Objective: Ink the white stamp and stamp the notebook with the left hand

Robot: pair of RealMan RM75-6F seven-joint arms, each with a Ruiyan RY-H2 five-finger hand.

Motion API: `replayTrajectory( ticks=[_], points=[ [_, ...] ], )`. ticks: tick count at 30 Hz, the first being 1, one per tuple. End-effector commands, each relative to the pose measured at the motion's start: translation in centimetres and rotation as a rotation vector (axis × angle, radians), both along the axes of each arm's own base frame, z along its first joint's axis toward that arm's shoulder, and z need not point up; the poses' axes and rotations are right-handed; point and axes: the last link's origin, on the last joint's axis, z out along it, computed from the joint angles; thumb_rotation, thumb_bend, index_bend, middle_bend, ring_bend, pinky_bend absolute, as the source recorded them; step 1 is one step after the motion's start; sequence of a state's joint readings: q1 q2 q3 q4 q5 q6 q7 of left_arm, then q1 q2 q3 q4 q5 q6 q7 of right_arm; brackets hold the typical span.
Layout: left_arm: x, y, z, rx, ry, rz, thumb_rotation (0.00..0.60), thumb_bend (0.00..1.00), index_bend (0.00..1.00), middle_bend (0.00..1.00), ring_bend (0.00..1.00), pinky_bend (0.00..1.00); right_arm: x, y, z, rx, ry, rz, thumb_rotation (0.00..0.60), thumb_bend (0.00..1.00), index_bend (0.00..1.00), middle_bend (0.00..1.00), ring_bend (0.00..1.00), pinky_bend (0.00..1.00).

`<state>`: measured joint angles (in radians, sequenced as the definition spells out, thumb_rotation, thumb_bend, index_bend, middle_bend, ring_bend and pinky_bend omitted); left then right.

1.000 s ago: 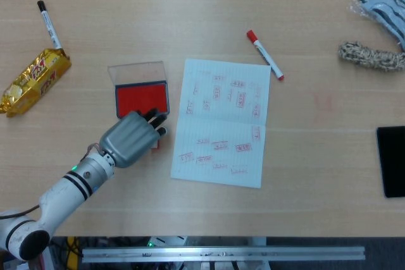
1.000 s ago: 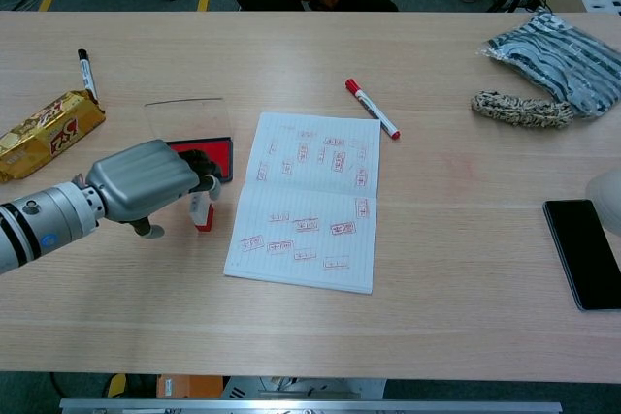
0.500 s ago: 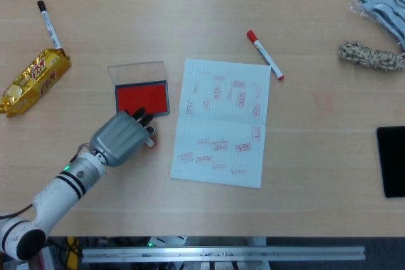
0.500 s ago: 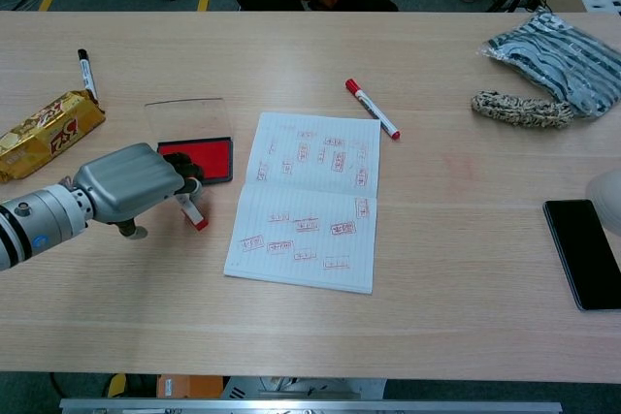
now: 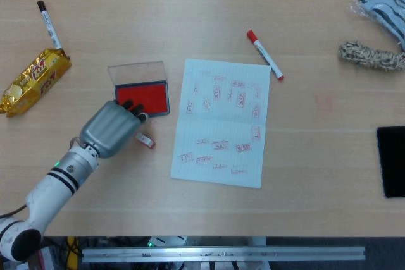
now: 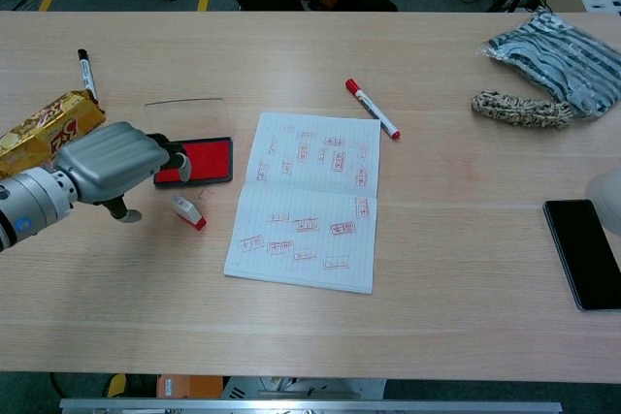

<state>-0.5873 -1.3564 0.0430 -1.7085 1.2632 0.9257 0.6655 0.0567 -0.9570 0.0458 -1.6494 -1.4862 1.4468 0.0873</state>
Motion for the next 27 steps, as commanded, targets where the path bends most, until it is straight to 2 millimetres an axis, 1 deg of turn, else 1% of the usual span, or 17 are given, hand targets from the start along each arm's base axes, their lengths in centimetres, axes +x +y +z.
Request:
replayTrajectory(
  ticks=[1,2,4,5,7,9,12,17,27],
  points=[
    [0.3,0.3,1.1,0.029,-0.045,0.016,0.6,0.11,0.31,0.44,0.45,0.64,0.0,0.0,0.0,0.0,-0.001,-0.001,0.6,0.22,0.34,0.35,0.29,0.44],
    [0.3,0.2,1.3,0.029,-0.056,0.019,0.6,0.11,0.31,0.49,0.51,0.7,0.0,0.0,0.0,0.0,-0.001,-0.001,0.6,0.22,0.34,0.35,0.29,0.44],
    [0.4,0.0,1.6,0.02,-0.08,0.029,0.6,0.11,0.31,0.68,0.71,0.89,0.0,0.0,0.0,0.0,-0.001,0.0,0.6,0.22,0.34,0.35,0.29,0.44],
    [0.3,-0.1,1.7,0.016,-0.087,0.029,0.6,0.11,0.31,0.76,0.79,0.95,0.0,0.0,0.0,0.002,-0.002,0.0,0.6,0.22,0.33,0.35,0.29,0.44],
    [0.2,-0.3,1.8,0.011,-0.089,0.03,0.6,0.11,0.33,0.88,0.91,1.0,0.0,-0.1,-0.1,0.004,-0.002,0.002,0.6,0.22,0.34,0.35,0.29,0.44],
    [0.3,-0.4,1.8,0.016,-0.106,0.023,0.6,0.11,0.36,0.96,0.98,1.0,0.0,-0.1,-0.1,0.006,-0.003,0.005,0.6,0.22,0.34,0.35,0.29,0.44],
    [0.5,-0.6,1.6,0.01,-0.127,0.021,0.6,0.11,0.39,1.0,1.0,1.0,0.1,-0.1,-0.1,0.008,-0.001,0.006,0.6,0.22,0.34,0.35,0.29,0.44],
    [0.9,-1.0,0.8,-0.02,-0.137,-0.005,0.6,0.11,0.42,1.0,1.0,1.0,0.1,0.0,0.0,0.005,-0.001,0.005,0.6,0.22,0.33,0.35,0.29,0.44],
    [1.8,-1.2,-1.4,-0.034,-0.106,-0.058,0.6,0.11,0.43,1.0,1.0,1.0,-0.1,0.4,0.2,0.0,0.003,-0.005,0.6,0.22,0.34,0.35,0.29,0.44]
  ],
)
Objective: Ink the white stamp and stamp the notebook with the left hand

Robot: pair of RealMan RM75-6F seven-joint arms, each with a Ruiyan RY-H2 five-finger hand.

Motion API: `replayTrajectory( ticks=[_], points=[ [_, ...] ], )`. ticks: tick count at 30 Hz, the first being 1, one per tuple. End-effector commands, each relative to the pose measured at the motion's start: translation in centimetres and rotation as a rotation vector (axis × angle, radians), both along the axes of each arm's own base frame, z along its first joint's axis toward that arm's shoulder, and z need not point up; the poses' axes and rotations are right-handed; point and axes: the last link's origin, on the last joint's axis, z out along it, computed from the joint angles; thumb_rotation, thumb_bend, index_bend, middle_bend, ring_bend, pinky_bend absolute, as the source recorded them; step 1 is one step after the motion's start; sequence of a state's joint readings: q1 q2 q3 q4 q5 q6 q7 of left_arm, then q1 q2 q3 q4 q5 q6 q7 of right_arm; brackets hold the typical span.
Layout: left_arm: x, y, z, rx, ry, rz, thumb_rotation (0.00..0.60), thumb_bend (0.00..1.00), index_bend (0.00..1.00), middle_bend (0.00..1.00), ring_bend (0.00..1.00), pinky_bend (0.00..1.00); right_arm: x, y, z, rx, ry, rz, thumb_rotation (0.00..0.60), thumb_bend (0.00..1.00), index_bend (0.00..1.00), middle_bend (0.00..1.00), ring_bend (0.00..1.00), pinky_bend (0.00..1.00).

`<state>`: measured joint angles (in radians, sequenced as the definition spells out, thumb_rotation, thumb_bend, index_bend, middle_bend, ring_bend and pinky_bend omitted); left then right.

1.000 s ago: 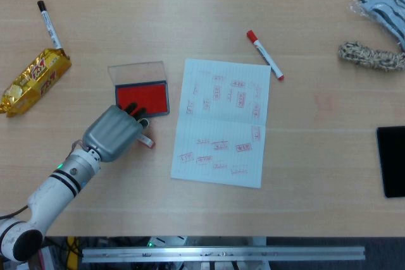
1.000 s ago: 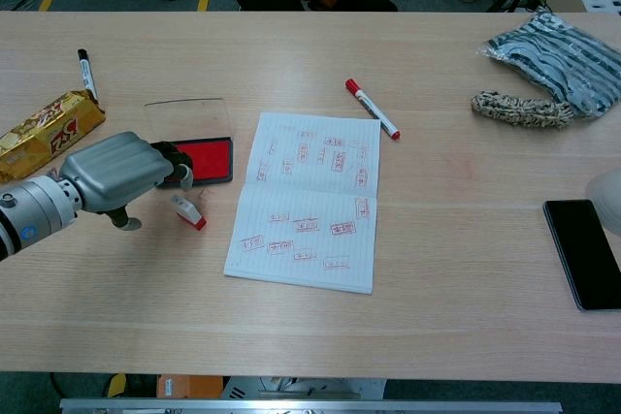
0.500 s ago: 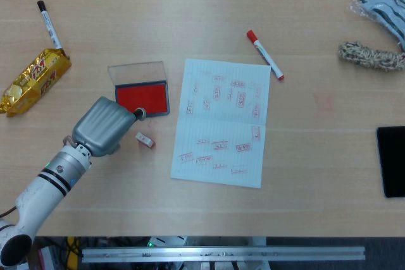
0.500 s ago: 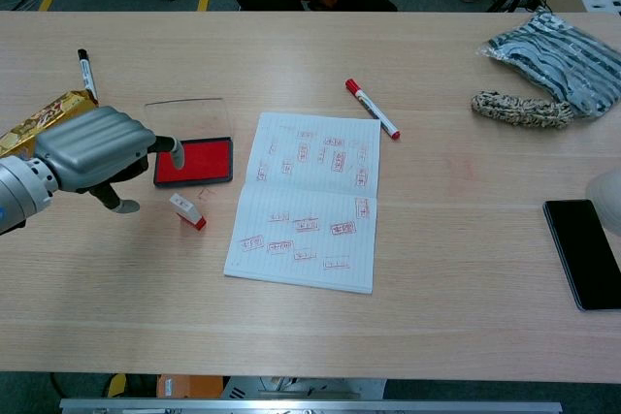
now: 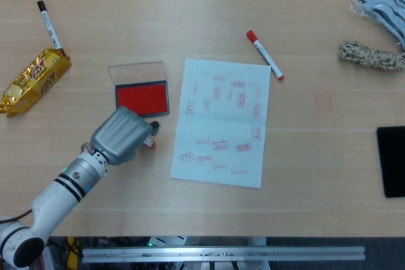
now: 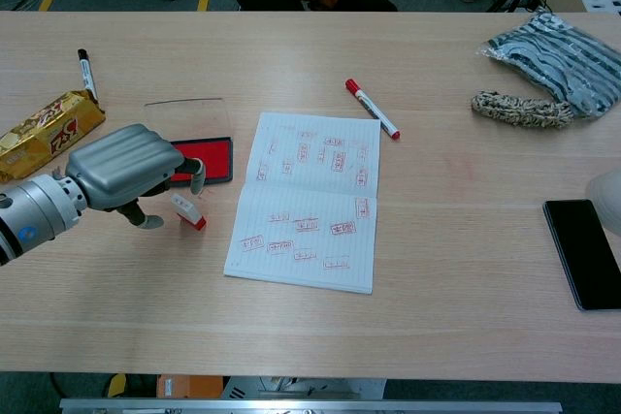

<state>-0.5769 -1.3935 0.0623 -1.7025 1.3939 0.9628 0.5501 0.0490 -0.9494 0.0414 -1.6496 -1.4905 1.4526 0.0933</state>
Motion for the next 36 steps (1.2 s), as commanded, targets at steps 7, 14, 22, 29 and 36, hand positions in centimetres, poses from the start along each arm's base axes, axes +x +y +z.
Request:
replayTrajectory(
  ticks=[7,14,22,29,36],
  points=[
    [0.2,0.1,-1.5,0.024,0.031,-0.02,0.6,0.13,0.44,1.0,1.0,1.0,-0.1,0.0,0.0,0.003,0.002,-0.005,0.6,0.22,0.33,0.35,0.29,0.44],
    [-0.1,0.1,-2.1,0.039,0.048,-0.009,0.6,0.14,0.45,1.0,1.0,1.0,-0.2,-0.2,-0.2,0.011,0.001,-0.005,0.6,0.22,0.33,0.35,0.29,0.44],
    [-0.3,-0.4,-3.0,0.056,0.064,-0.003,0.6,0.16,0.47,1.0,1.0,1.0,-0.3,-0.3,-0.3,0.014,-0.001,-0.009,0.6,0.22,0.33,0.35,0.29,0.44],
    [-0.5,-0.6,-3.6,0.071,0.072,0.012,0.6,0.19,0.47,1.0,1.0,1.0,-0.4,-0.2,-0.4,0.016,-0.001,-0.012,0.6,0.22,0.34,0.35,0.29,0.44],
    [-0.7,-0.5,-3.8,0.089,0.081,0.021,0.6,0.21,0.49,1.0,1.0,1.0,-0.5,-0.2,-0.4,0.019,0.0,-0.016,0.6,0.22,0.33,0.35,0.29,0.44]
  ],
)
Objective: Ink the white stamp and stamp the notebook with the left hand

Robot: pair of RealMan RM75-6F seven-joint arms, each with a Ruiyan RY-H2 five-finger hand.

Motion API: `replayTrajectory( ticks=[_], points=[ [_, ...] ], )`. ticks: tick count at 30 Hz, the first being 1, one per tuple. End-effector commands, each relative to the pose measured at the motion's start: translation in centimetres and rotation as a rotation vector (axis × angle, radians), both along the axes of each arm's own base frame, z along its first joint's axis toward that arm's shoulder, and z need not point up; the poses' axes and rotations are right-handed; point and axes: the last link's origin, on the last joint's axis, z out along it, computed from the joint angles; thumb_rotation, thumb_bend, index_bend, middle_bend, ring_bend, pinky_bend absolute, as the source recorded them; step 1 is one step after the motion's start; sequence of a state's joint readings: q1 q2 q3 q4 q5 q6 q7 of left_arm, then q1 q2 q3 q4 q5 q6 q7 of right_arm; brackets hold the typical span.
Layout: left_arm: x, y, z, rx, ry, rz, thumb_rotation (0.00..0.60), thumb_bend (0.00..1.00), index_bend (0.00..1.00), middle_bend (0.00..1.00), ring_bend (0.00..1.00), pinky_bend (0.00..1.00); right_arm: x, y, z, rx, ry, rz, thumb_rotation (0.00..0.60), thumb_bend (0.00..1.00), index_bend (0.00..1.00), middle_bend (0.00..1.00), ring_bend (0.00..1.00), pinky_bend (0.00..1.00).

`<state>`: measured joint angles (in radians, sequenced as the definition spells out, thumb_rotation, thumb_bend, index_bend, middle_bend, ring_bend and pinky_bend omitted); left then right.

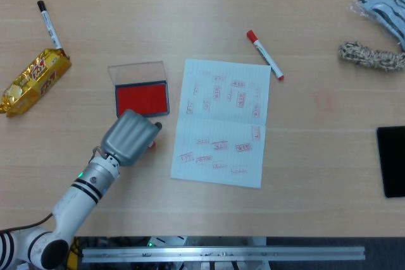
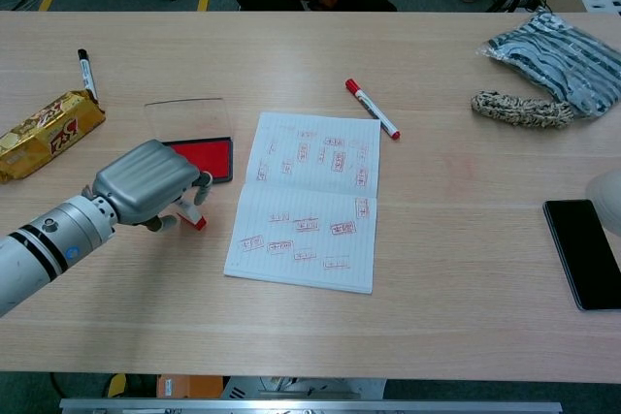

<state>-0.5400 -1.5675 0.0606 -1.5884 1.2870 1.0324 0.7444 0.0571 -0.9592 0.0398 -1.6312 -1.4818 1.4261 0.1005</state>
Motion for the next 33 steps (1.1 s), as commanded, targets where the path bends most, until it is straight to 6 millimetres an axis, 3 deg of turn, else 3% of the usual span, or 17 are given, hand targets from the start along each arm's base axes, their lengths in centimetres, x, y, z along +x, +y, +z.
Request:
replayTrajectory(
  ticks=[1,33],
  points=[
    [-0.07,0.0,-0.07,0.005,0.001,0.003,0.6,0.22,0.5,1.0,1.0,1.0,-0.03,-0.01,-0.04,0.002,0.001,-0.001,0.6,0.22,0.33,0.35,0.29,0.44],
    [-0.5,-0.26,-0.7,0.038,0.006,-0.004,0.6,0.27,0.57,1.0,1.0,1.0,0.08,0.06,0.04,0.005,0.007,-0.006,0.6,0.22,0.33,0.35,0.29,0.44]
  ],
)
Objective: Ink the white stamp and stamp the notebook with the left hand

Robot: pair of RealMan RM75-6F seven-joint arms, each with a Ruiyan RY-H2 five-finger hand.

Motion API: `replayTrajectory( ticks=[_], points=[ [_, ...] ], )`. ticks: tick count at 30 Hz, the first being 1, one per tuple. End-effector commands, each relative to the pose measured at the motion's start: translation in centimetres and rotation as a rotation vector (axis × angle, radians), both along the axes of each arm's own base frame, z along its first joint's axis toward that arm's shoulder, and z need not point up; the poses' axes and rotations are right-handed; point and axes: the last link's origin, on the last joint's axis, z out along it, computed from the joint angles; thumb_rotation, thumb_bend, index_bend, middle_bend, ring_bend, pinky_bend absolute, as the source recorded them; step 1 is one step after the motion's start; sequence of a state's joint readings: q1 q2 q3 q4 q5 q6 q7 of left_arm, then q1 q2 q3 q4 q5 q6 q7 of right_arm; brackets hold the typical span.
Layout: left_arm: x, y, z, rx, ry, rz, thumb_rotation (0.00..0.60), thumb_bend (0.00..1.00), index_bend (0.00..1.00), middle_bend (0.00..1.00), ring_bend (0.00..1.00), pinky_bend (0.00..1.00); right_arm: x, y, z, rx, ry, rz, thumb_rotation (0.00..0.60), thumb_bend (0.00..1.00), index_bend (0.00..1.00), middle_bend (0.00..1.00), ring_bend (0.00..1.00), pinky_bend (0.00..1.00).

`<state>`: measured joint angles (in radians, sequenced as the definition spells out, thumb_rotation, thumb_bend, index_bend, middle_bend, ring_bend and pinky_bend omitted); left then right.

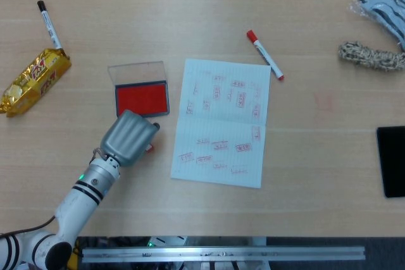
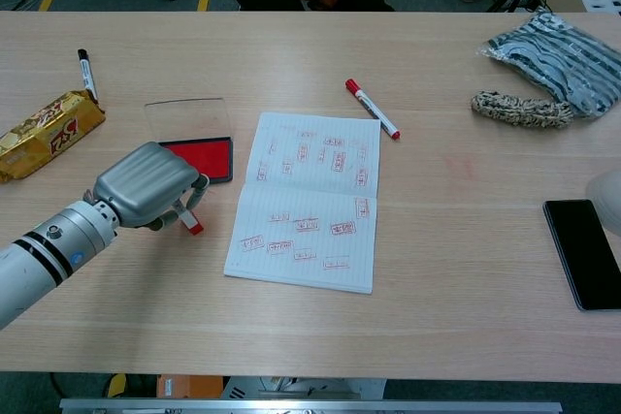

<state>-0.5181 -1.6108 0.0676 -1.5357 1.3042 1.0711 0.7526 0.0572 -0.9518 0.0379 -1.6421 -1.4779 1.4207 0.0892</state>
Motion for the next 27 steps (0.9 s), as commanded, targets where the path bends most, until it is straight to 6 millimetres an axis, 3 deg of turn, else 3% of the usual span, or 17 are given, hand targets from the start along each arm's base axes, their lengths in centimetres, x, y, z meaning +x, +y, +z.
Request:
replayTrajectory(
  ticks=[1,16,27],
  points=[
    [0.0,0.0,0.0,0.0,-0.002,-0.001,0.6,0.27,0.57,1.0,1.0,1.0,0.0,0.0,0.0,0.0,0.0,0.0,0.6,0.22,0.33,0.35,0.29,0.44],
    [0.2,0.4,0.6,0.019,0.002,-0.022,0.6,0.27,0.59,1.0,1.0,1.0,0.0,0.2,0.2,-0.006,0.0,0.0,0.6,0.22,0.33,0.35,0.29,0.44],
    [1.1,3.5,2.8,0.078,0.001,-0.029,0.6,0.27,0.59,1.0,1.0,1.0,-0.1,0.3,0.2,-0.008,-0.002,-0.003,0.6,0.22,0.34,0.35,0.29,0.44]
  ],
)
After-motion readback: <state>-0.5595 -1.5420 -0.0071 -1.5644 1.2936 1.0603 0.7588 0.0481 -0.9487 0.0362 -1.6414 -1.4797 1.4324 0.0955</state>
